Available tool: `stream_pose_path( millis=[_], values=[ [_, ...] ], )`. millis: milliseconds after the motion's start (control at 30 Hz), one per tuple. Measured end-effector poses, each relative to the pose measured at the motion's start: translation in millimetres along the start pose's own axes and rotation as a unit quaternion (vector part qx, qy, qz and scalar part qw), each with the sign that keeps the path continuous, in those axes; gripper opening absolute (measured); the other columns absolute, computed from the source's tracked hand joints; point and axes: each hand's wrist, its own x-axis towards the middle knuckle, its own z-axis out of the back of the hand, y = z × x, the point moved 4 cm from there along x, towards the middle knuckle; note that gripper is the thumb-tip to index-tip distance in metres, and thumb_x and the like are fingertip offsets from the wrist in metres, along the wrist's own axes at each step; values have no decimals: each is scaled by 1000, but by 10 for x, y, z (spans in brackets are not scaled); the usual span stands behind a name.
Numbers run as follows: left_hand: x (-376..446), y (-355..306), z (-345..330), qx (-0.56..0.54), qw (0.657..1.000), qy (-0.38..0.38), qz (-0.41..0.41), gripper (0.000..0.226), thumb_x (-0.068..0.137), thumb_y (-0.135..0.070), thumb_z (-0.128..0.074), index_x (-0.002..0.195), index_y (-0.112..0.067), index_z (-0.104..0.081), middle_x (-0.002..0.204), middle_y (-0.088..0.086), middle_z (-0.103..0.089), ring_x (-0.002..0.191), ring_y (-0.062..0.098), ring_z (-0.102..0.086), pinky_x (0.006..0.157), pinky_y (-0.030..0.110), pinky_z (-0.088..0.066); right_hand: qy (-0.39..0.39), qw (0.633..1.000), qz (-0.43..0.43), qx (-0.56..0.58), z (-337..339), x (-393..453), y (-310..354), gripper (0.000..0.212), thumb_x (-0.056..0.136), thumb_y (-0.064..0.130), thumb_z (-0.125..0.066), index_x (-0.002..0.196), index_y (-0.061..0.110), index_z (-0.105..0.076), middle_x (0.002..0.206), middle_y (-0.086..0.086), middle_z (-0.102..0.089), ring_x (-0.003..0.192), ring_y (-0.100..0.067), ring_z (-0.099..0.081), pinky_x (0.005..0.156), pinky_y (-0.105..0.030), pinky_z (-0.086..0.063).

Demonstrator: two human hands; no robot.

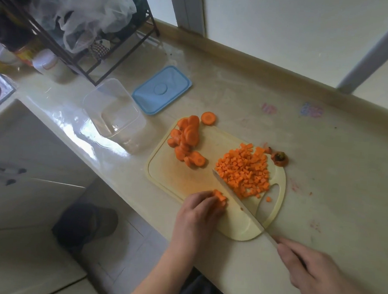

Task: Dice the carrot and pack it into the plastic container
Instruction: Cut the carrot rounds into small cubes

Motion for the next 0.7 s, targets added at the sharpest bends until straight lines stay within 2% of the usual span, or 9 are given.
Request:
stream_pose_path(
  millis=[100, 200, 300, 367, 433, 500, 567, 633, 700],
  values=[
    [31, -34, -65, 3, 1000, -3, -5, 32, 95, -36, -64, 99, -8, -79, 103, 6, -72, 95, 15, -65, 82, 21, -52, 36, 999, 5, -8, -4, 116, 77, 27, 88, 60, -39, 97, 49, -61, 52, 28, -56, 59, 9, -56, 57, -7, -39],
    [47, 31, -100, -6, 1000, -7, -23, 32, 98, -36, -63, 96, -7, -78, 100, 7, -70, 90, 20, -68, 74, 29, -57, 53, 999, -2, 0, 13, 166, 150, 22, 91, 53, -42, 89, 47, -63, 48, 24, -52, 55, 5, -54, 56, -7, -38],
    [72, 80, -111, -21, 999, -6, -46, 37, 103, -35, -56, 95, -5, -76, 95, 10, -65, 84, 25, -67, 64, 35, -57, 61, 998, -1, -20, 53, 210, 118, 59, 83, 71, -31, 77, 20, -61, 49, 9, -39, 48, -4, -39, 49, -15, -33],
    [84, 95, -99, -13, 997, 11, -73, 25, 100, -29, -64, 95, -6, -73, 95, 10, -63, 84, 26, -65, 66, 36, -55, 51, 998, -2, -24, 102, 227, 86, 65, 76, 75, -30, 75, 14, -52, 51, 8, -34, 49, -4, -35, 48, -17, -31],
    [108, 102, -70, 7, 995, 31, -97, 19, 97, -24, -72, 95, -5, -73, 98, 10, -64, 85, 26, -62, 70, 38, -53, 53, 998, 1, -25, 107, 227, 93, 62, 76, 76, -29, 76, 20, -54, 51, 8, -33, 49, -4, -34, 49, -20, -30],
    [132, 100, -46, 21, 992, 40, -114, 22, 96, -26, -74, 97, -4, -72, 103, 11, -65, 86, 26, -60, 72, 38, -53, 58, 998, -5, -3, 92, 207, 131, 44, 81, 72, -30, 78, 41, -61, 49, 7, -35, 48, -4, -35, 48, -17, -31],
    [157, 103, -32, 31, 991, 41, -127, 27, 96, -30, -74, 98, -4, -72, 107, 13, -65, 86, 26, -60, 72, 37, -53, 60, 998, -26, 26, 86, 189, 150, 27, 83, 68, -32, 77, 60, -57, 47, 7, -36, 46, -3, -37, 48, -14, -31],
    [181, 115, -18, 31, 989, 48, -135, 30, 95, -33, -75, 100, -3, -72, 108, 14, -64, 86, 27, -59, 72, 37, -53, 70, 996, -37, 40, 79, 169, 177, 26, 86, 62, -34, 79, 61, -59, 45, 9, -40, 45, -3, -42, 48, -11, -32],
    [187, 129, -13, 30, 985, 58, -159, 30, 93, -31, -78, 102, -3, -73, 108, 14, -63, 89, 29, -59, 75, 37, -52, 75, 995, -48, 45, 82, 149, 182, 30, 84, 53, -36, 92, 53, -65, 44, 16, -49, 48, 2, -50, 50, -8, -34]
  ],
)
